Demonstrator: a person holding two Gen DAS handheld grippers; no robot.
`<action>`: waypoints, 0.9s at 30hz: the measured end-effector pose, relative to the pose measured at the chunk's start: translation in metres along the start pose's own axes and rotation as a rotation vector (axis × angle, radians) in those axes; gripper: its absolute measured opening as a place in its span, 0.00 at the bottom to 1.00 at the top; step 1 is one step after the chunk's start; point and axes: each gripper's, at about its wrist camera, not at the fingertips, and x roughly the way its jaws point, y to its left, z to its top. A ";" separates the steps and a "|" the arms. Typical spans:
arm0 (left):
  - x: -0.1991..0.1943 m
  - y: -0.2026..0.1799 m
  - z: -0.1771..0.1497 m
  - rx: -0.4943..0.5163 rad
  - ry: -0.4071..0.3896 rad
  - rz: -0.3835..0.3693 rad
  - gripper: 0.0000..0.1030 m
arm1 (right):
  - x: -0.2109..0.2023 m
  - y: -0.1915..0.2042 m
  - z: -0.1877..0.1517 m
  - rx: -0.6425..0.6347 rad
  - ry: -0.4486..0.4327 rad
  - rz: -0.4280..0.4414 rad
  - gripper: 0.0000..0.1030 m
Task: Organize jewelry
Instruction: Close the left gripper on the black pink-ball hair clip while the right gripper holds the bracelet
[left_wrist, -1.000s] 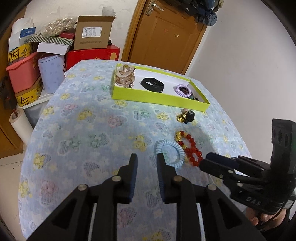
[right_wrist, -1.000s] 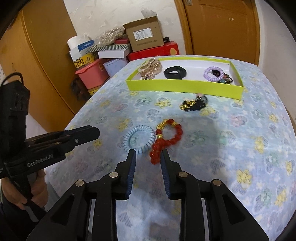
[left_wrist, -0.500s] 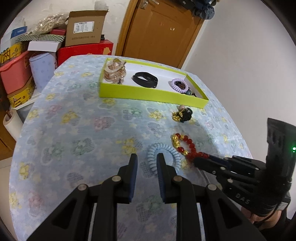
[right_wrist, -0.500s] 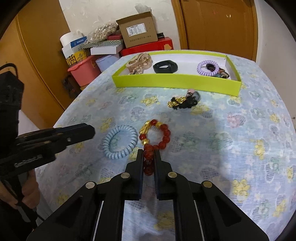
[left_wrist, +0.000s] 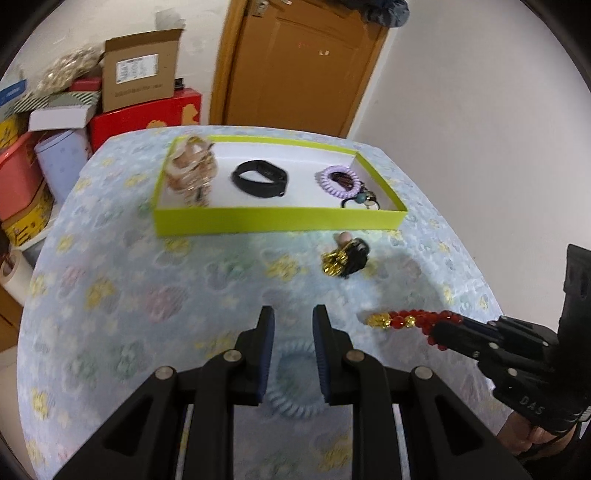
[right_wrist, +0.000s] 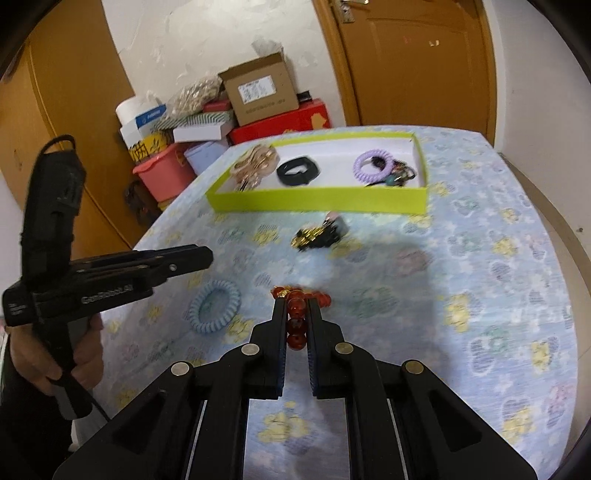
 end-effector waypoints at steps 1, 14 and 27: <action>0.003 -0.003 0.003 0.011 0.002 -0.002 0.21 | -0.002 -0.003 0.000 0.004 -0.005 -0.001 0.09; 0.045 -0.040 0.027 0.130 0.049 -0.049 0.26 | -0.012 -0.040 0.001 0.078 -0.028 -0.018 0.09; 0.079 -0.072 0.032 0.280 0.080 -0.016 0.25 | -0.016 -0.071 -0.003 0.136 -0.039 -0.033 0.09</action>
